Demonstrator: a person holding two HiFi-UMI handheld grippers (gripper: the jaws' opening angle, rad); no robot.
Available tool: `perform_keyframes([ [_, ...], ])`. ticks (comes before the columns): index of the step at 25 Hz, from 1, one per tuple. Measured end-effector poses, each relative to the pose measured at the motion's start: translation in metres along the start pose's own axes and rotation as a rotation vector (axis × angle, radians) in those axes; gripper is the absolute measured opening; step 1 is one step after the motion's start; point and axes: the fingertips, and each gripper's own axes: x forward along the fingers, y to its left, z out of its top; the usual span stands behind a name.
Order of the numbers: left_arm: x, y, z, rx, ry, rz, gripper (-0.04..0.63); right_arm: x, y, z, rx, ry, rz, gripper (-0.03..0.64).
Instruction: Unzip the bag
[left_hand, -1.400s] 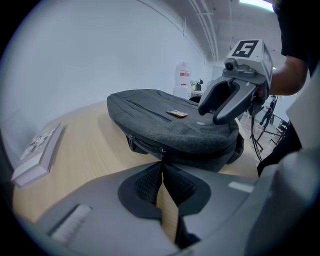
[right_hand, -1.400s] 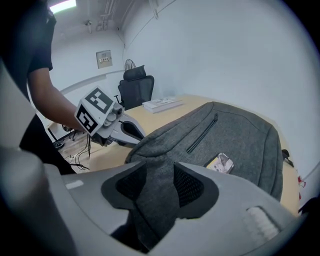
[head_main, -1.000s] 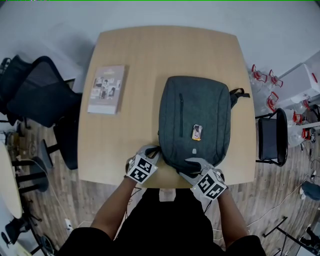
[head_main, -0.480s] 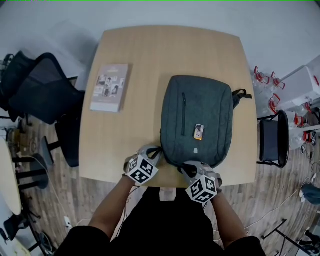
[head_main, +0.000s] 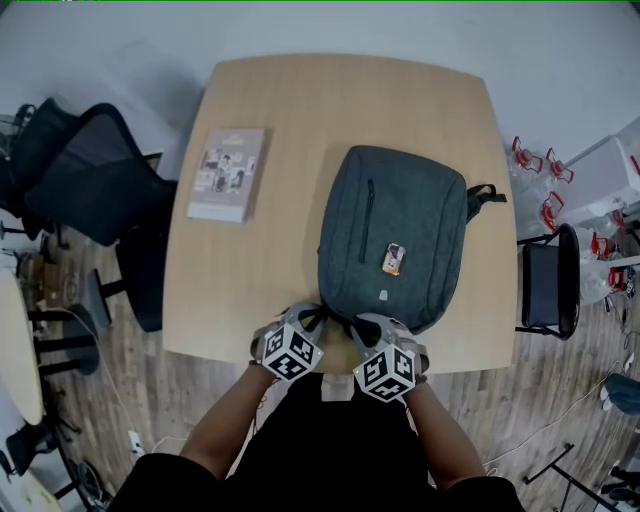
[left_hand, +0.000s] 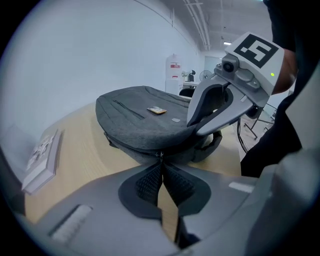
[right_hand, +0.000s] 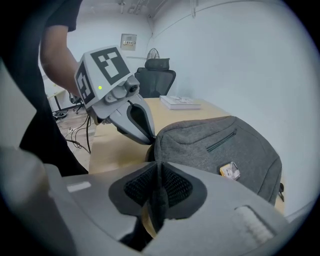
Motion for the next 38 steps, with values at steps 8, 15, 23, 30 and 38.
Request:
perform_keyframes([
  [8, -0.001, -0.010, 0.000, -0.046, 0.003, -0.006, 0.026, 0.010, -0.001, 0.009, 0.029, 0.001, -0.019, 0.046],
  [15, 0.001, -0.005, -0.002, -0.140, -0.013, 0.017, 0.026, 0.005, 0.009, 0.016, -0.011, -0.084, 0.069, 0.093],
  [23, 0.001, -0.001, -0.001, -0.130, -0.017, 0.035, 0.026, -0.047, -0.009, -0.043, -0.130, -0.065, 0.125, 0.179],
  [30, -0.005, 0.017, -0.008, -0.154, -0.006, 0.052, 0.025, -0.044, -0.019, -0.062, -0.210, -0.029, 0.110, 0.092],
  [38, -0.006, 0.015, -0.006, -0.133, 0.012, 0.065, 0.026, -0.021, 0.001, -0.030, -0.239, -0.025, 0.167, 0.060],
])
